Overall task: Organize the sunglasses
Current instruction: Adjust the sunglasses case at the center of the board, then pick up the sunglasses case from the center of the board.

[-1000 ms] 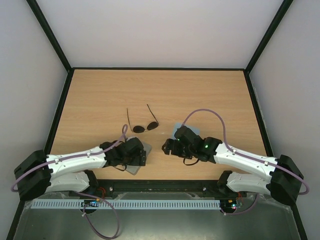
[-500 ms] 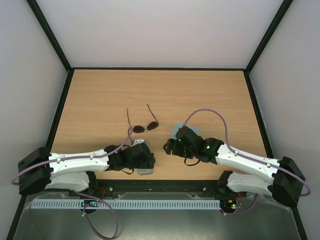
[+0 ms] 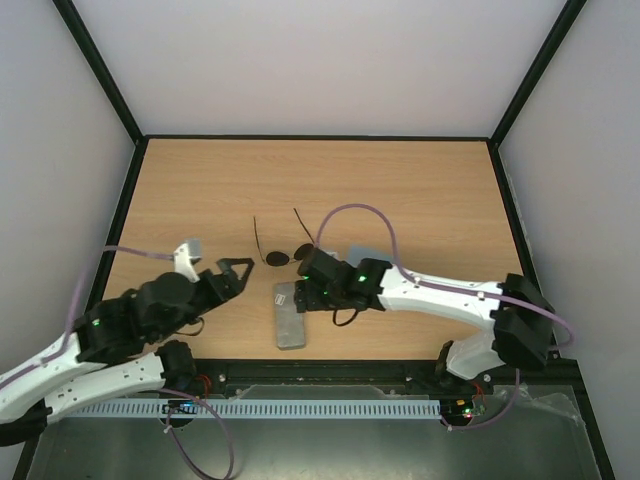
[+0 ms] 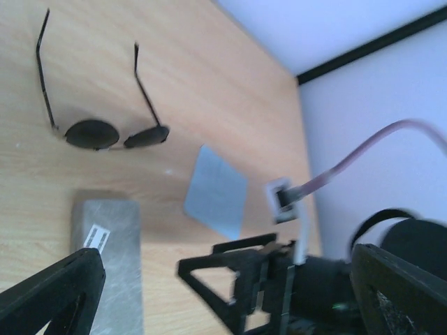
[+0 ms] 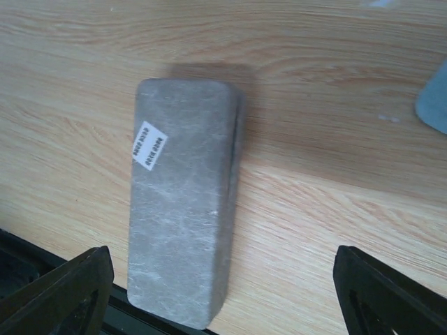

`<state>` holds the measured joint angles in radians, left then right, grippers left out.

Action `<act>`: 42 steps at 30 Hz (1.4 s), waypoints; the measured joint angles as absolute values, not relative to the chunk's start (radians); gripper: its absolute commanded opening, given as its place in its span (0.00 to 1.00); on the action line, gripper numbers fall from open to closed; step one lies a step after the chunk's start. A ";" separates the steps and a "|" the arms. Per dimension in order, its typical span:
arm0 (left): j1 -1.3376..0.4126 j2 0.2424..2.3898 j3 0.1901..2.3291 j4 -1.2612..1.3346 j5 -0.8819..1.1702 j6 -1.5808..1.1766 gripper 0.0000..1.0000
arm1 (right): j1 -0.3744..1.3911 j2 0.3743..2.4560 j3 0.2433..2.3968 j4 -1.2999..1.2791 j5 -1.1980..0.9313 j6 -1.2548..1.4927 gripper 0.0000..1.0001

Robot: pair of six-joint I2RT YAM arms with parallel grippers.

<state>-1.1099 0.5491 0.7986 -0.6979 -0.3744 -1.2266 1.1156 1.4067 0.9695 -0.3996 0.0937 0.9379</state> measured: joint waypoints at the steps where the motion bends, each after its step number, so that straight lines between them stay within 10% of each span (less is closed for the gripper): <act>1: -1.106 0.513 0.811 -0.711 -0.389 -1.231 0.99 | 1.130 1.431 0.996 -0.410 0.102 0.937 0.88; 16: -1.105 0.327 0.820 -0.853 -0.498 -1.267 0.99 | 1.283 1.831 1.307 -0.602 0.219 0.928 0.91; 42: -1.105 0.350 0.811 -0.882 -0.486 -1.263 0.99 | 1.283 1.915 1.347 -0.604 0.226 0.924 0.80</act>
